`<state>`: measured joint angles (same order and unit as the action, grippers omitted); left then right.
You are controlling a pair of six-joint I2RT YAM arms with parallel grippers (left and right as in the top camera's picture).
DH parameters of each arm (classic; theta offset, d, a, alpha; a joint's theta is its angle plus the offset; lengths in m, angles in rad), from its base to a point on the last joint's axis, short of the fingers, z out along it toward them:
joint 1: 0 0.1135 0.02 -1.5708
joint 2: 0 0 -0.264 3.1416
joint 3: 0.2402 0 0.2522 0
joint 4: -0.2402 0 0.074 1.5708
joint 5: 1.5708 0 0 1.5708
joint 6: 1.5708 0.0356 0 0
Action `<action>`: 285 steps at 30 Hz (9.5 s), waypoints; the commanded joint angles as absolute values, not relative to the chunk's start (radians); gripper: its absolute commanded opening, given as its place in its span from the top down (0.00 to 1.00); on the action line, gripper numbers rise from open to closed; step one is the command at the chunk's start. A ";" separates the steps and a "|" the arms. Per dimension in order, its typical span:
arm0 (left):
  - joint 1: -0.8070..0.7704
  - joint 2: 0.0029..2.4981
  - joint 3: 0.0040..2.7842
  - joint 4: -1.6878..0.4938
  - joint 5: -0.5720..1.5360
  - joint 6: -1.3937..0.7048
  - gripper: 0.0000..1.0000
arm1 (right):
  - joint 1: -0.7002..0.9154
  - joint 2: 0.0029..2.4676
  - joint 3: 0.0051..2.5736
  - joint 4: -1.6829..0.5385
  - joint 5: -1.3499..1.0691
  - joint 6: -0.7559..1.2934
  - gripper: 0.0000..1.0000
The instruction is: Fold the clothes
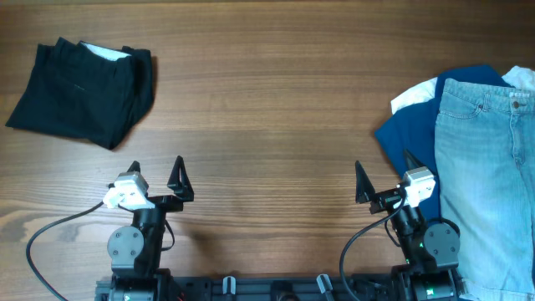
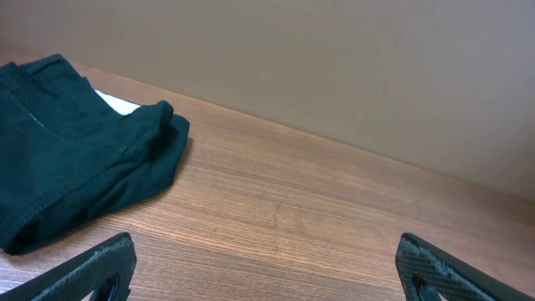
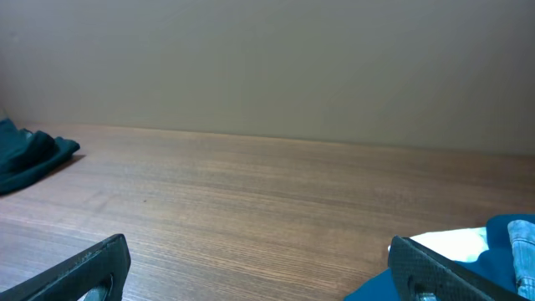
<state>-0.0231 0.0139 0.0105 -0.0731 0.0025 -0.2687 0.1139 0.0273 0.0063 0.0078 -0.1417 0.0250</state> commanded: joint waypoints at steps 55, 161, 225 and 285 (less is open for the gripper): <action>-0.015 0.007 0.006 -0.074 0.011 -0.274 0.00 | 0.109 0.024 0.006 0.012 -0.154 0.036 0.00; -0.015 1.174 1.283 -0.760 0.250 -0.297 0.00 | -0.369 2.004 1.226 -0.227 0.039 0.443 0.87; -0.031 1.114 1.284 -0.698 0.276 -0.300 0.00 | -0.466 1.534 1.232 -0.216 -0.164 0.316 0.96; 0.091 1.977 1.355 -0.213 0.138 -0.318 0.62 | 0.070 1.769 1.222 -0.883 -0.244 0.319 0.29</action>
<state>0.1196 2.1059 1.3338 -0.1886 0.1173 -0.3199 0.0750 1.7058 1.2316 -0.8417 -0.2058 0.3637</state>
